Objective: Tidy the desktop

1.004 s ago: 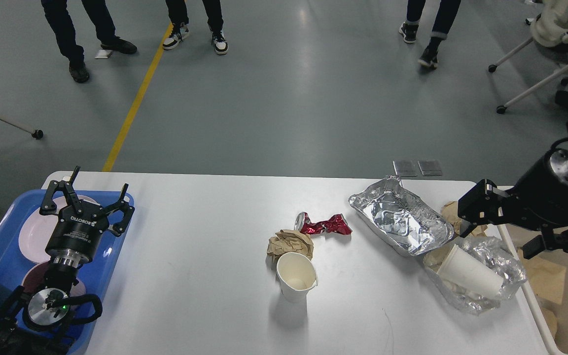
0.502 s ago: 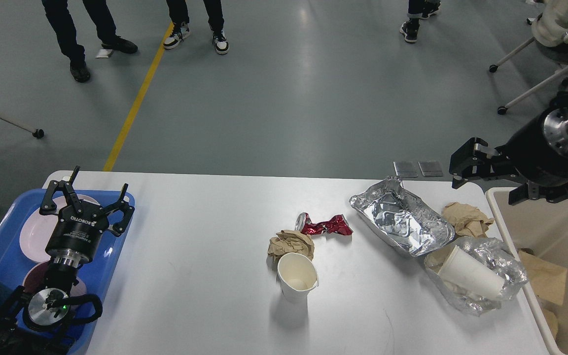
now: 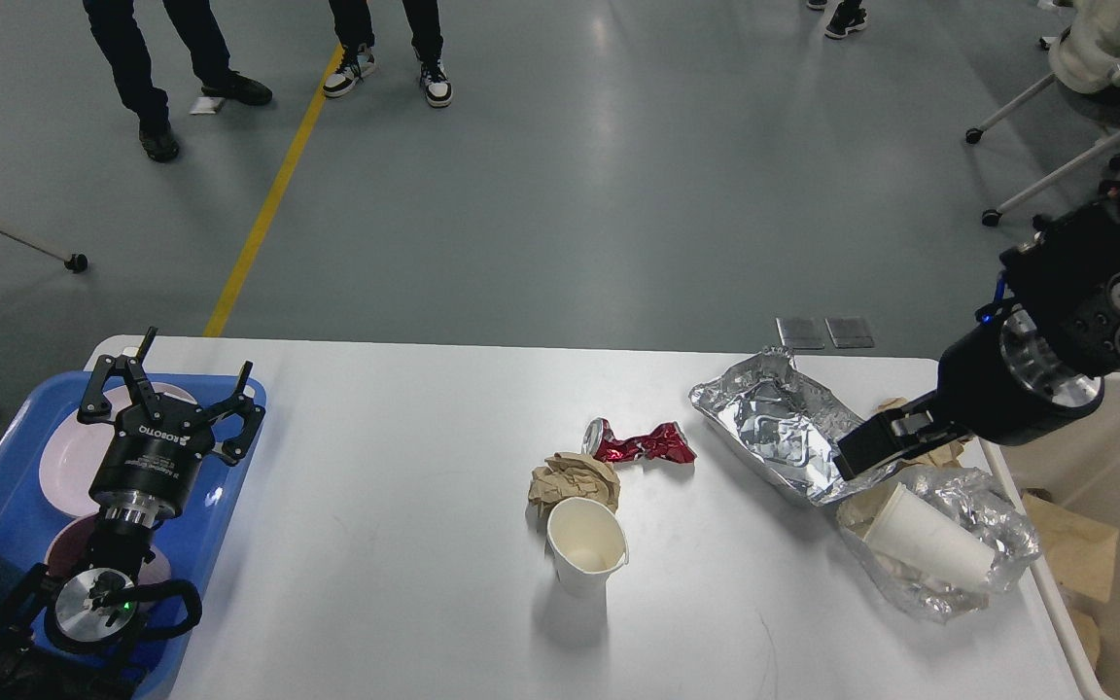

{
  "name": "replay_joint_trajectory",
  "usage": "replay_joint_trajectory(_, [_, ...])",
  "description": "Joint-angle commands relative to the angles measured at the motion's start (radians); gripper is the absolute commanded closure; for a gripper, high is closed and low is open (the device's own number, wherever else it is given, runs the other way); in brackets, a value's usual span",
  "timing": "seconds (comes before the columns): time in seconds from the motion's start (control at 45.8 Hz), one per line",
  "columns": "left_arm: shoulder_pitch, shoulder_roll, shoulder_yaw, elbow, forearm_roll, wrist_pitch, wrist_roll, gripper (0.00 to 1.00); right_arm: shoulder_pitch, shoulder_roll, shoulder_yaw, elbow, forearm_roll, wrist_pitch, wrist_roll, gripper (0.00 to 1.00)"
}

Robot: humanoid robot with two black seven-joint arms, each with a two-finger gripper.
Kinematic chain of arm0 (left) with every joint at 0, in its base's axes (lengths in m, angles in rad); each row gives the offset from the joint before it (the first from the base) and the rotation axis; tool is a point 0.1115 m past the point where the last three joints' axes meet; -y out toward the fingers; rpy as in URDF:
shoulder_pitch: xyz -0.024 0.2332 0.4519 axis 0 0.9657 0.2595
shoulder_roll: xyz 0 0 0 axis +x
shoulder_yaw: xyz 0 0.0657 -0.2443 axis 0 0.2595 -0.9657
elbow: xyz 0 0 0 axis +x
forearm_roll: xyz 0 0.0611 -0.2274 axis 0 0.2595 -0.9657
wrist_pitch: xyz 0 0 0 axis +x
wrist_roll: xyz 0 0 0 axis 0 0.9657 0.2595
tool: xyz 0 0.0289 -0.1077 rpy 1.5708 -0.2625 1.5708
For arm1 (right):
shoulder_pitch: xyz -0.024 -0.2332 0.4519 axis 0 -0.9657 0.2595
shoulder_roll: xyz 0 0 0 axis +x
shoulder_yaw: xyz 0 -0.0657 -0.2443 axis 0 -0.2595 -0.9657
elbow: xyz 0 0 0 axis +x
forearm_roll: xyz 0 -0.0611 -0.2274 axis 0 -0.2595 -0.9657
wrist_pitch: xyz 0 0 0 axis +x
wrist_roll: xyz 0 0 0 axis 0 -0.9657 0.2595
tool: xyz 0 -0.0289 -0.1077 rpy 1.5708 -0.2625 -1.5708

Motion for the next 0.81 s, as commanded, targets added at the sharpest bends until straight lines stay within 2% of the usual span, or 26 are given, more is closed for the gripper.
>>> replay_joint_trajectory(0.0, [0.0, 0.0, 0.0, 0.0, 0.001, 0.0, 0.0, 0.04, -0.151, 0.017, 0.006, -0.083, -0.065, -0.082, -0.009, 0.19])
replay_joint_trajectory(0.131, [0.0, 0.0, 0.0, 0.0, 0.001, 0.0, 0.0, 0.04, -0.37, 0.068, 0.006, -0.212, -0.069, -0.16, -0.031, 0.19])
replay_joint_trajectory(0.393, [0.0, 0.0, 0.0, 0.0, 0.001, 0.0, 0.0, 0.04, -0.67, 0.169, 0.026, -0.436, -0.057, -0.205, -0.04, 0.19])
replay_joint_trajectory(0.568, [0.0, 0.0, 0.0, 0.0, 0.001, 0.0, 0.002, 0.04, -0.789, 0.206, 0.039, -0.542, -0.052, -0.218, -0.071, 0.2])
replay_joint_trajectory(0.786, [0.0, 0.0, 0.0, 0.0, 0.001, 0.0, 0.002, 0.04, -0.846, 0.222, 0.05, -0.606, -0.042, -0.218, -0.108, 0.21])
